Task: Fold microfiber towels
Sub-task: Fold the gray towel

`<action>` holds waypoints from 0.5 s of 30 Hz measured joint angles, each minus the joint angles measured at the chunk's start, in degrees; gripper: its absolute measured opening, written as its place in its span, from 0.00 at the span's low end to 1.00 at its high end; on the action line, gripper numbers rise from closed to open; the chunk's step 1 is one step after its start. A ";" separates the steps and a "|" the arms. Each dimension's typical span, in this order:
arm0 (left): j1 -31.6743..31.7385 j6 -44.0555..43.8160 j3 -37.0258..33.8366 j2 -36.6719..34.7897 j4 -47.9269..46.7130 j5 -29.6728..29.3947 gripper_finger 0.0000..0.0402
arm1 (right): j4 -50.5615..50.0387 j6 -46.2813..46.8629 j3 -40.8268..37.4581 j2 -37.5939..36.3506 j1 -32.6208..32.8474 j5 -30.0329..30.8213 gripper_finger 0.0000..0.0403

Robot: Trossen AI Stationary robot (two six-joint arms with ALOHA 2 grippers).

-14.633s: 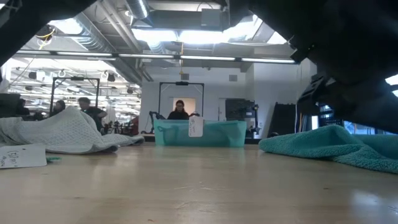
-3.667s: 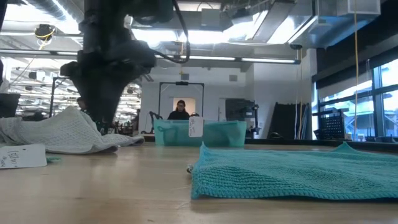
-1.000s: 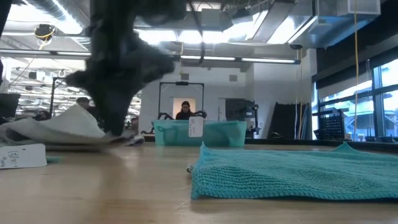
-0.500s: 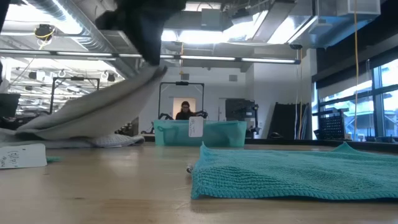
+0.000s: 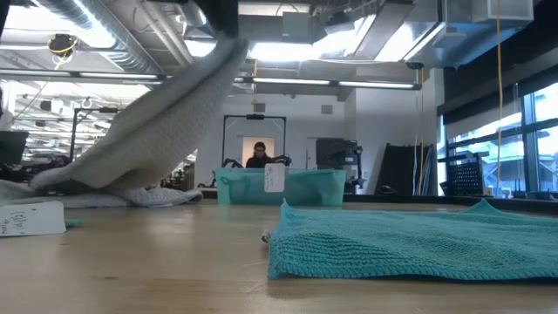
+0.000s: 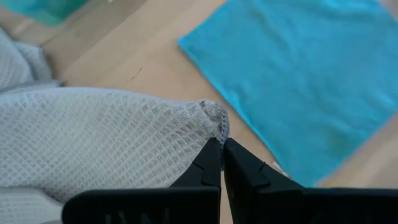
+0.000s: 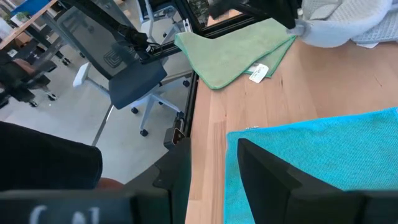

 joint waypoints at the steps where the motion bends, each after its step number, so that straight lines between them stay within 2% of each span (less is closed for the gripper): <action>1: -0.16 0.54 0.88 0.00 -0.10 0.03 0.00 | 0.00 0.00 0.00 0.00 0.00 0.00 0.33; 8: -0.88 10.67 12.14 0.00 0.05 -0.17 0.00 | 0.21 -0.15 0.00 0.04 0.00 0.23 0.33; 15: -2.19 16.57 22.24 -0.04 -0.94 -4.13 0.00 | 4.96 0.02 0.00 0.41 -0.02 4.01 0.33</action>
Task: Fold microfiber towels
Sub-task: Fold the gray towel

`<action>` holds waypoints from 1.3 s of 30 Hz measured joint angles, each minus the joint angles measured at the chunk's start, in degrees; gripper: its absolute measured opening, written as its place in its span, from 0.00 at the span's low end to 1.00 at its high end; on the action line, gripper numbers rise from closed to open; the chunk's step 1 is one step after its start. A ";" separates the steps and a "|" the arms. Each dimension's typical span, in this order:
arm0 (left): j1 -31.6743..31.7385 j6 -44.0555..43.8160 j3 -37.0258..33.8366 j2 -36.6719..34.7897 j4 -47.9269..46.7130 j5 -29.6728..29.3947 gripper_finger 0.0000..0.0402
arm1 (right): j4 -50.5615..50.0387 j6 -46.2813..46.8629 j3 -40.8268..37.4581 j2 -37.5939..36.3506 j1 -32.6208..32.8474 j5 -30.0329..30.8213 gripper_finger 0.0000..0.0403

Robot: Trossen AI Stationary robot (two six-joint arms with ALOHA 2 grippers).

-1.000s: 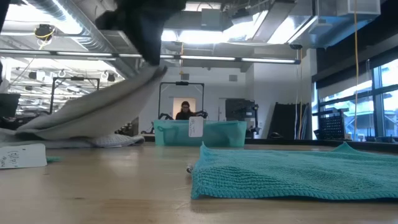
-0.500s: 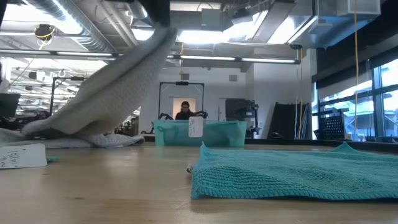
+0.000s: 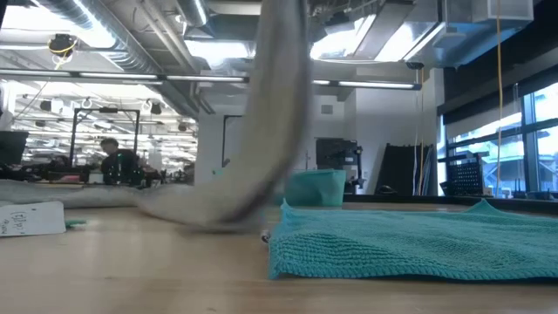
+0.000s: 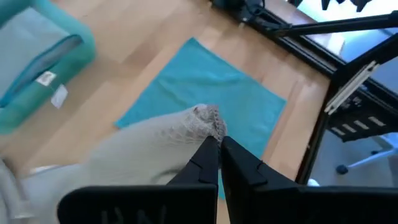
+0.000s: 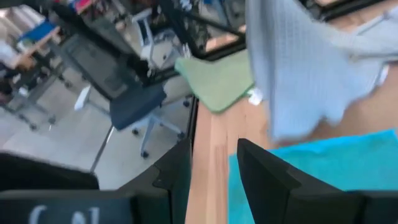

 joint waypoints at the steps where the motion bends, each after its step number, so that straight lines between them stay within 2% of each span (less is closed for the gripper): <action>1: 0.05 -0.02 0.47 0.00 -0.98 -0.22 0.00 | 1.03 0.04 0.00 0.29 0.00 1.06 0.33; 4: 0.50 -0.17 0.86 0.00 -3.42 -0.25 0.00 | 4.56 -0.09 0.00 1.09 -0.04 3.78 0.33; 12: 0.61 -0.31 0.86 0.02 -3.65 0.29 0.00 | 13.94 -0.30 0.00 3.41 -0.04 6.31 0.33; 15: 0.63 -0.39 0.86 0.02 -3.63 0.29 0.00 | 15.51 -1.38 0.01 4.86 -0.04 9.83 0.33; 19: 0.85 -0.41 0.86 0.02 -3.59 0.68 0.00 | 19.45 2.12 0.00 6.28 -0.04 13.56 0.33; 27: 1.11 -0.44 0.82 -0.39 -3.14 1.27 0.00 | 21.33 2.65 0.02 9.44 -0.04 13.74 0.33; 32: 1.77 -0.44 0.82 -0.77 -2.78 2.22 0.00 | 22.42 5.68 0.00 12.04 -0.69 16.55 0.33; 39: 2.44 -0.06 0.84 -1.74 -2.35 3.75 0.00 | 31.17 -0.12 0.44 16.54 -5.35 18.25 0.33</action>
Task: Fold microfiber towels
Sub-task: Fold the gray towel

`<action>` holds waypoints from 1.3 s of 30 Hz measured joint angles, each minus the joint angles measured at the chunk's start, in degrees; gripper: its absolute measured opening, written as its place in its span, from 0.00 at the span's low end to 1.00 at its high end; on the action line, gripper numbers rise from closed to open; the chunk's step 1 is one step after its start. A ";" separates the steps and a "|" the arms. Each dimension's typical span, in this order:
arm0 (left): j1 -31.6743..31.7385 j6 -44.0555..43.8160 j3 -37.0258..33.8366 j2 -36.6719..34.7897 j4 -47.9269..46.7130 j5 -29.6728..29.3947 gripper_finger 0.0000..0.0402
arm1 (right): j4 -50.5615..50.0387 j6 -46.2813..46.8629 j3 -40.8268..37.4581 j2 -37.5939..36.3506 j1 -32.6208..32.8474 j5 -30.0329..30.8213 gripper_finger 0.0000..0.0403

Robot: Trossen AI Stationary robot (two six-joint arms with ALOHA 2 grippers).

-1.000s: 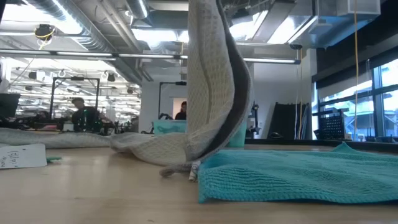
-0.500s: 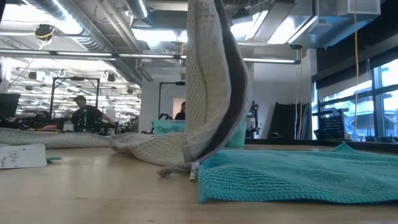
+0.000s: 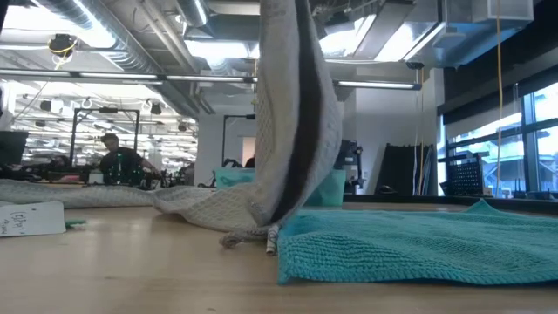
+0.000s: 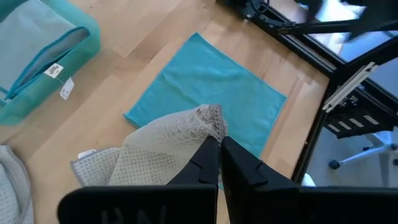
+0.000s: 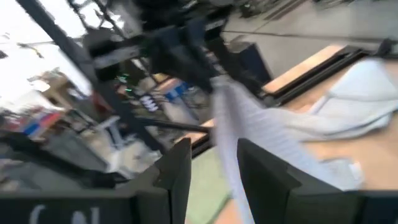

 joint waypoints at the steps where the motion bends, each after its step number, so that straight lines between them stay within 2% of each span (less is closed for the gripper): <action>1: 0.10 0.06 0.00 -0.34 0.01 0.14 0.00 | -0.61 -0.56 1.02 1.00 -1.15 0.03 0.33; 4: 0.40 0.08 0.02 -1.01 0.03 0.68 0.00 | -4.69 -3.96 6.17 4.76 -4.44 -0.66 0.33; 10: 1.12 1.68 0.03 -2.66 -0.04 1.08 0.00 | -15.28 -15.24 22.45 15.85 -9.74 -7.86 0.34; 14: 1.67 2.69 0.00 -3.50 -0.56 1.35 0.00 | -21.20 -16.15 30.59 21.91 -11.39 -9.96 0.41; 16: 1.82 3.03 0.00 -4.21 -0.98 1.65 0.00 | -23.60 -14.55 32.71 23.76 -11.74 -8.13 0.47; 20: 1.77 3.22 0.00 -5.30 -1.95 2.49 0.00 | -23.73 -13.10 34.76 25.36 -12.31 -6.76 0.57; 23: 1.43 4.15 0.00 -6.40 -2.59 2.53 0.00 | -24.13 -12.58 35.32 25.43 -12.38 -4.94 0.60; 26: 1.18 4.23 0.02 -7.44 -3.73 2.62 0.00 | -24.26 -11.84 35.43 25.38 -12.38 -1.36 0.59; 31: 0.50 5.09 0.02 -8.86 -4.86 2.92 0.00 | -24.24 -11.82 35.49 25.28 -12.38 0.27 0.56; 39: 0.13 6.12 0.01 -9.96 -4.48 4.00 0.00 | -21.02 -10.81 35.49 28.83 -13.13 -2.90 0.54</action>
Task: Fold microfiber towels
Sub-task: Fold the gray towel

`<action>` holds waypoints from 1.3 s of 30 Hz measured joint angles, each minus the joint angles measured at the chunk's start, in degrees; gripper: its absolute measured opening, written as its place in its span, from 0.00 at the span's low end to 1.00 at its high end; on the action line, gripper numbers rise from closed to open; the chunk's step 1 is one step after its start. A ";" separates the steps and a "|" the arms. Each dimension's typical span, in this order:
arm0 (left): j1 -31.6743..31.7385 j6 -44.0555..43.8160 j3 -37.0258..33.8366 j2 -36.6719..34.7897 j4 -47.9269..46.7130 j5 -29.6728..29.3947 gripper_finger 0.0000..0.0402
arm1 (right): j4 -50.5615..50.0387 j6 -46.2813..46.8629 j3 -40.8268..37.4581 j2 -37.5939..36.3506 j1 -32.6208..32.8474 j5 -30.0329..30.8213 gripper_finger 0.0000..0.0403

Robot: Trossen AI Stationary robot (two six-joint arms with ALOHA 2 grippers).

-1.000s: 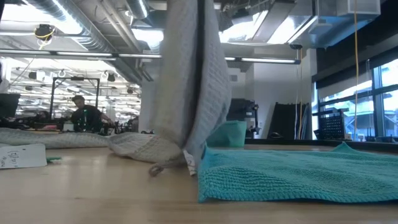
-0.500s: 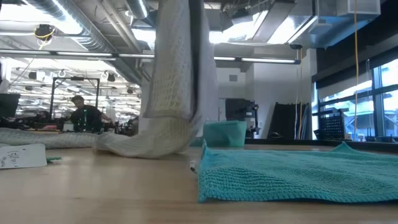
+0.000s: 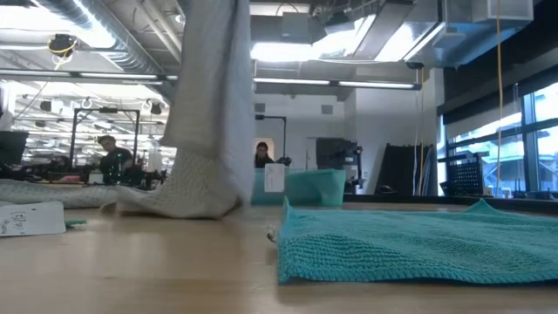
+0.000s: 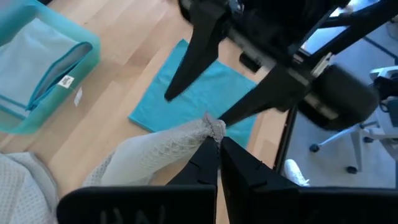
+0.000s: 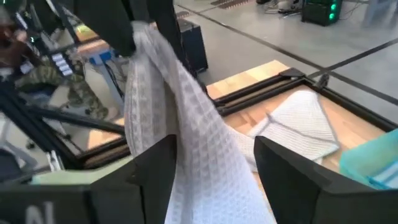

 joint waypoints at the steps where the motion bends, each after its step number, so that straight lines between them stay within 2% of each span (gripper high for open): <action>1: 0.00 0.17 0.01 -0.13 0.03 -0.01 0.00 | 0.18 0.39 0.00 0.52 -0.01 0.16 0.54; 8: -0.44 1.04 0.01 -1.27 0.04 0.26 0.00 | -1.58 0.85 0.00 4.50 -0.24 0.09 0.54; 15: -0.56 0.99 0.01 -3.64 -0.07 0.38 0.00 | -10.44 6.34 0.00 5.28 -0.26 0.15 0.53; 18: -0.76 0.99 0.01 -4.79 0.31 0.25 0.00 | -13.91 6.44 -0.21 5.28 -0.39 0.14 0.51; 23: -0.79 0.99 0.01 -6.70 0.72 -0.09 0.00 | -14.05 7.42 -3.61 5.26 -0.39 -0.31 0.46; 34: -0.79 1.43 0.01 -9.28 3.87 -0.51 0.00 | -4.50 9.66 -13.68 5.26 -1.09 -6.52 0.34; 39: -0.79 1.47 0.01 -9.72 4.06 -0.53 0.00 | 1.77 9.81 -17.98 5.23 -2.42 -9.07 0.31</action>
